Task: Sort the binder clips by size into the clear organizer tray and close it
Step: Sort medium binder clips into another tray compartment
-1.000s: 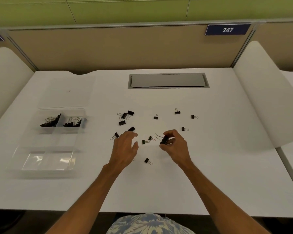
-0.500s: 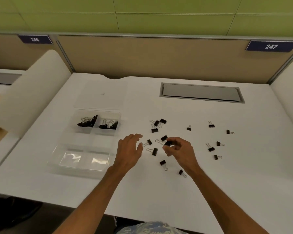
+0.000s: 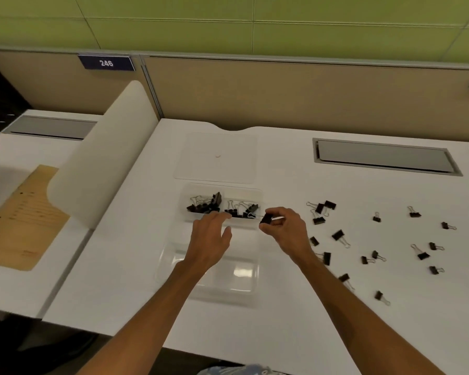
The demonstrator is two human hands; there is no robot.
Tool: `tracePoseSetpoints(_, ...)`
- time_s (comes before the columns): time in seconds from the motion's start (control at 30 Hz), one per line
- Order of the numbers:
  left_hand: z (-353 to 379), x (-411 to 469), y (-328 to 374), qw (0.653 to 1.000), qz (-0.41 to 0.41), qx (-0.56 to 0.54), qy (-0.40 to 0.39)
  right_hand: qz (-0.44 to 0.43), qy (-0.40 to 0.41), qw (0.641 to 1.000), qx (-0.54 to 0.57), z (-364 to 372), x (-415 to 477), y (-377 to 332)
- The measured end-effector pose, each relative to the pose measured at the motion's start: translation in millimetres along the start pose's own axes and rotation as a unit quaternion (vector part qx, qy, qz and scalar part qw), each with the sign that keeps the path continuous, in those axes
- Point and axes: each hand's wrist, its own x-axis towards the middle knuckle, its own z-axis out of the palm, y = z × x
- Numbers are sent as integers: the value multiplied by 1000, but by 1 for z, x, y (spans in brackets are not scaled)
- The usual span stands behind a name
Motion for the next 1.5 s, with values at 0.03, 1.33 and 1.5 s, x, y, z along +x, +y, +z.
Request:
tracePoseSetpoints(0.03,-4,3,-7,1000,6,3,-6,-1,0,1000,-12,9,6,-4)
tracePoseSetpoints(1.33,39,60,16,982,159,-38,-93,-70,136,977,-146,-7,8,24)
tracePoseSetpoints(1.5,59,52,46,978,178,-48,-101,-46,151,977,-141,-45,-9,47)
